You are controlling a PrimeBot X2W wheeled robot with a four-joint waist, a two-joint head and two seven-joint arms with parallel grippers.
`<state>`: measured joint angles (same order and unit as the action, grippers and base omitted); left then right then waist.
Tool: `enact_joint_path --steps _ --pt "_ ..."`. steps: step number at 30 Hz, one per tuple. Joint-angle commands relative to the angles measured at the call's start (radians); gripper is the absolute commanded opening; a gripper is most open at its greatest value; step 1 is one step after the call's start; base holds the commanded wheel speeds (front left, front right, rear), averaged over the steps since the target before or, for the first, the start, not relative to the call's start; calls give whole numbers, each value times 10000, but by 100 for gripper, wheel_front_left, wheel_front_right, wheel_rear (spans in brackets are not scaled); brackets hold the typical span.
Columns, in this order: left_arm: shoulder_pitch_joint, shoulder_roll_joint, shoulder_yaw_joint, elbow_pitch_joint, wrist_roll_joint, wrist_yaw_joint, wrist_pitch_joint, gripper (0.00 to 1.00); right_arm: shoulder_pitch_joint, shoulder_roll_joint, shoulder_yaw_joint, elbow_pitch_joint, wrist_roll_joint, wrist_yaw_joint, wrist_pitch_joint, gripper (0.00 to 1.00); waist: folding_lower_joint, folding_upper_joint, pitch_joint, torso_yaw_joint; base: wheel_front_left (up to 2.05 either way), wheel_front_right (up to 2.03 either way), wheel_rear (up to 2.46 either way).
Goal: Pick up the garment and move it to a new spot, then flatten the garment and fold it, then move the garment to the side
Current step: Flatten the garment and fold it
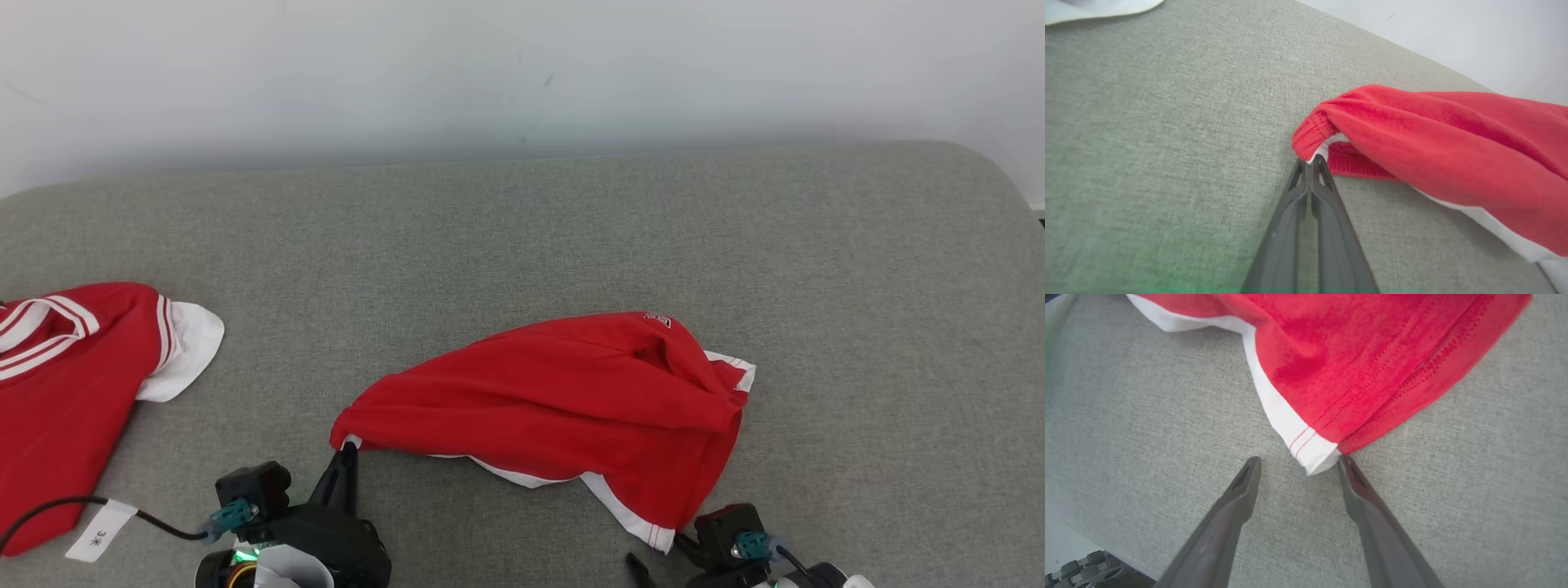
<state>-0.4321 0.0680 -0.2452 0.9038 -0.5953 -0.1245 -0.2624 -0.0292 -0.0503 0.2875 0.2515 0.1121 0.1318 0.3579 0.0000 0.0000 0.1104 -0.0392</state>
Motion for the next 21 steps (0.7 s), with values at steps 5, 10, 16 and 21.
enact_joint_path --steps 5,10,16,21 --pt "-97 -5 74 -18 44 -51 -32 0 -200 0 96 485 -203 -22 -209 50 0 0 22 48 0 0 0" --pt "-55 -38 58 -27 39 -61 -32 0 -310 -2 96 998 -307 -22 -384 12 0 0 -16 49 0 0 0" --pt "119 -56 124 -198 3 -69 -32 0 -389 -5 113 1471 -183 -22 -763 0 0 0 -181 37 0 0 0" --pt "340 3 523 -897 -145 -50 -30 0 -432 0 115 1135 302 -22 -1258 0 0 0 -354 -12 0 0 0"
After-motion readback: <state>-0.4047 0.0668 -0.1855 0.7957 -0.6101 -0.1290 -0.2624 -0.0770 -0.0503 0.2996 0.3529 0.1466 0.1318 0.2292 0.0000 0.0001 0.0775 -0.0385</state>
